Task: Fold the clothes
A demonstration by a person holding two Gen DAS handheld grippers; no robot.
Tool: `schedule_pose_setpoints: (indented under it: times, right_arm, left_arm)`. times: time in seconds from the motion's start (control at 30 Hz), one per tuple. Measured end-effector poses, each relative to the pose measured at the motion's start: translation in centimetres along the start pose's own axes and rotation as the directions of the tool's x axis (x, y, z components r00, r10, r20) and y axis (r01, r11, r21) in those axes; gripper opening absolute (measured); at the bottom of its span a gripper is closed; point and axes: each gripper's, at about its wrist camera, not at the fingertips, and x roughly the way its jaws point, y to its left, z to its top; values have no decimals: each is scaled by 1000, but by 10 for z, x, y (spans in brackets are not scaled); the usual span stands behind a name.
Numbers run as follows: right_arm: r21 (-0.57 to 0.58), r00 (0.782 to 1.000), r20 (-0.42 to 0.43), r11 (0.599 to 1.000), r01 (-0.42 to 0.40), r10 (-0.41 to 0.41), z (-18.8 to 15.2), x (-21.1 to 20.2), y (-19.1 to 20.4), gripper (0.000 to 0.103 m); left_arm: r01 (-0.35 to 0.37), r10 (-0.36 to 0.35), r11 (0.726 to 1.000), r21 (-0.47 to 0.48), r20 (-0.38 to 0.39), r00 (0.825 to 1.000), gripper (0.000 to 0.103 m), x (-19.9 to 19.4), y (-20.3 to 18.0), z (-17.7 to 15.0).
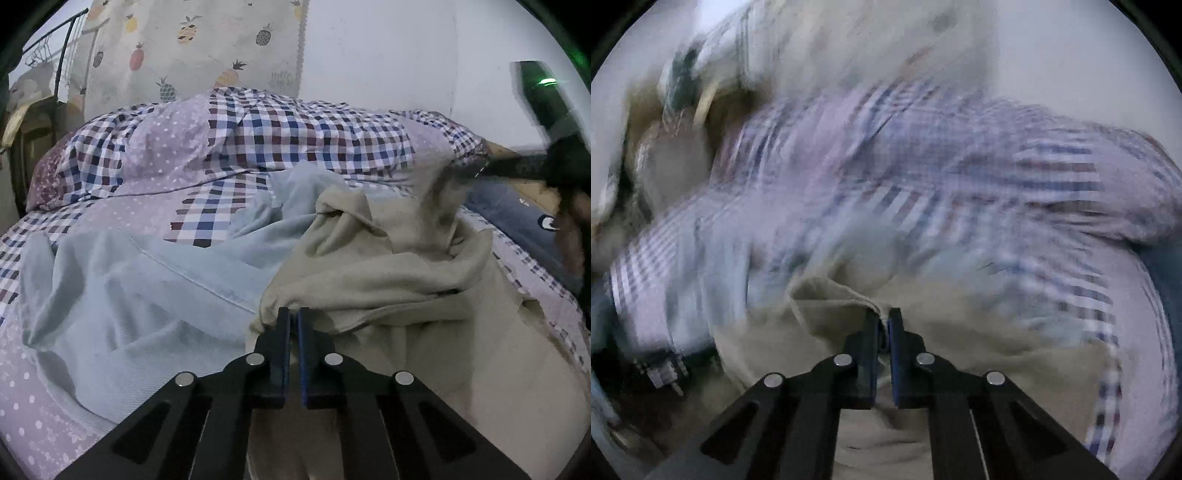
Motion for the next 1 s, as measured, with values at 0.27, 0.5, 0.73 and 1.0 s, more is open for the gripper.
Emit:
schedule_pose_setpoints:
  times: [0.27,0.5,0.73,1.0]
  right_arm:
    - [506,979,-31,841,189,-201,-112,-83,-193,5]
    - [626,940,-226,701,342,-257,-193,-78,-256,24]
    - [578,988,-108,802,150,-107,-200,-70,-253,56]
    - [324,974,-203,931,167,-105,-168,-11,-239,59]
  left_arm:
    - [-30,30,999,29,-11,999,1,2,-7,-3]
    - [-85,87,995,58,-34,996,1,5,-13,-7]
    - [-118,119,992,34,-40,992,9,3,-9,-10]
    - [-141,147,987,81,-60,987,23,10,-18,-11]
